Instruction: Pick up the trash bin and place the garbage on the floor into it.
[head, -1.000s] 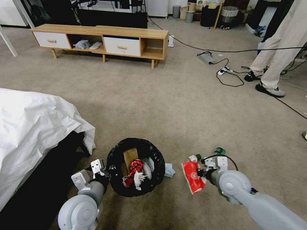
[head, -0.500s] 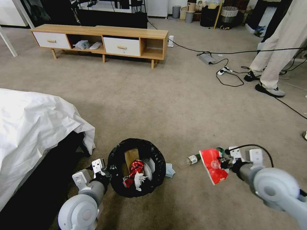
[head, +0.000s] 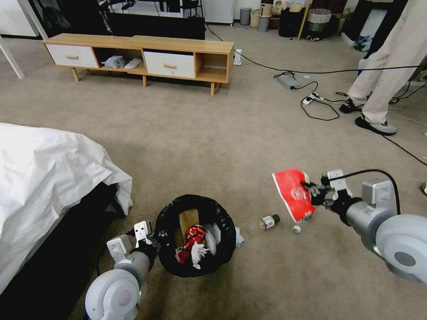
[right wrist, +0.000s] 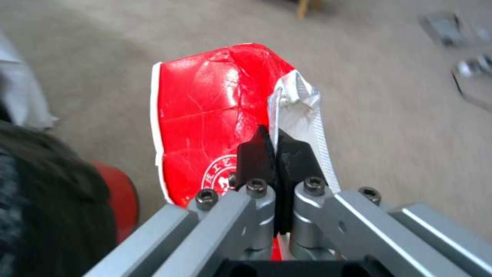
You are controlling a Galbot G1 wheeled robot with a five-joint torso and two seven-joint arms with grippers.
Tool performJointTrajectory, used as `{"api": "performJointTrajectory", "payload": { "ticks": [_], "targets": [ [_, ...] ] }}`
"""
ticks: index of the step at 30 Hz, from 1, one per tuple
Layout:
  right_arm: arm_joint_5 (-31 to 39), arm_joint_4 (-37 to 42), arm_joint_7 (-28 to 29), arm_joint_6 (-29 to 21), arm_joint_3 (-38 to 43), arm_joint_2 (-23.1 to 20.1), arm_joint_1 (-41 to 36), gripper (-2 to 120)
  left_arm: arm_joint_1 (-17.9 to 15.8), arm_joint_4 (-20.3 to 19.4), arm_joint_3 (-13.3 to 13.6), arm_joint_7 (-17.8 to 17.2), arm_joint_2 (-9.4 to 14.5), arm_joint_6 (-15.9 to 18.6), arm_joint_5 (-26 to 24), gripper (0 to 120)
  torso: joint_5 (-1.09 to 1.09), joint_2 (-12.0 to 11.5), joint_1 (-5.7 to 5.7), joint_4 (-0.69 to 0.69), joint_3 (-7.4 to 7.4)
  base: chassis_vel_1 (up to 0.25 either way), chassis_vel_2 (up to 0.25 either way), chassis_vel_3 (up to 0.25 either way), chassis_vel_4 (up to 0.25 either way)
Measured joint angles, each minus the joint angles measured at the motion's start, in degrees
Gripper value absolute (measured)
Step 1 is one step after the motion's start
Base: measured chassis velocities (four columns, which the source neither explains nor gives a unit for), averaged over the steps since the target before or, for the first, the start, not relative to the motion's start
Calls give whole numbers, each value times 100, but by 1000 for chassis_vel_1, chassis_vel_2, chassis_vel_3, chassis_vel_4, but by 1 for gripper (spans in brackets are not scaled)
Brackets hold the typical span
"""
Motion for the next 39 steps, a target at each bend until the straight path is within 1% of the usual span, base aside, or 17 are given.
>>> {"api": "performJointTrajectory", "payload": {
  "ticks": [5,6,8,9,10,11,13,14,16,18,19,22,24,26,28,33,39],
  "targets": [
    [-88,146,-392,151,-19,-79,39,0,-10,-19,101,7,4,23,5,0,1,0,0,0,0,0,0,0,0],
    [-88,146,-392,151,-19,-79,39,0,-10,-19,101,7,4,23,5,0,1,0,0,0,0,0,0,0,0],
    [-93,200,-655,348,-46,-91,53,0,-12,-26,136,18,6,31,11,0,0,0,0,0,0,0,0,0,0],
    [-93,200,-655,348,-46,-91,53,0,-12,-26,136,18,6,31,11,0,0,0,0,0,0,0,0,0,0],
    [-104,205,-851,516,-91,-91,69,0,-15,-32,155,23,6,34,12,0,0,0,0,0,0,0,0,0,0],
    [-104,205,-851,516,-91,-91,69,0,-15,-32,155,23,6,34,12,0,0,0,0,0,0,0,0,0,0],
    [-177,195,-1242,752,-156,-80,96,0,-19,-46,199,31,16,38,14,0,0,0,0,0,0,0,0,0,0],
    [-177,195,-1242,752,-156,-80,96,0,-19,-46,199,31,16,38,14,0,0,0,0,0,0,0,0,0,0],
    [-216,193,-1489,896,-254,-39,133,0,-27,-48,253,43,23,47,18,0,0,0,0,0,0,0,0,0,0],
    [-229,193,-1571,941,-292,-18,142,0,-34,-48,274,45,23,49,18,0,0,0,0,0,0,0,0,0,0],
    [-261,193,-1746,1029,-357,10,146,0,-52,-48,305,52,23,55,17,0,0,0,0,0,0,0,0,0,0],
    [-282,193,-1826,1063,-375,20,146,0,-60,-48,314,53,23,57,16,0,0,0,0,0,0,0,0,0,0],
    [-345,187,-2045,1149,-429,39,137,0,-77,-48,337,54,23,63,11,0,0,0,0,0,-1,0,0,0,0],
    [-367,185,-2132,1187,-468,49,134,0,-84,-48,347,55,24,69,8,0,0,0,0,0,-1,0,0,0,0],
    [-431,158,-2379,1279,-603,116,152,0,-93,-53,389,63,25,82,2,0,0,0,0,0,-1,0,0,0,0],
    [-576,42,-2680,1409,-845,240,239,0,-64,-78,458,109,26,92,10,0,0,0,0,0,-1,0,0,0,0],
    [-655,-69,-2826,1474,-1220,466,392,0,-86,-74,540,151,10,104,26,0,0,0,0,0,-1,0,0,0,0]
  ]
}}
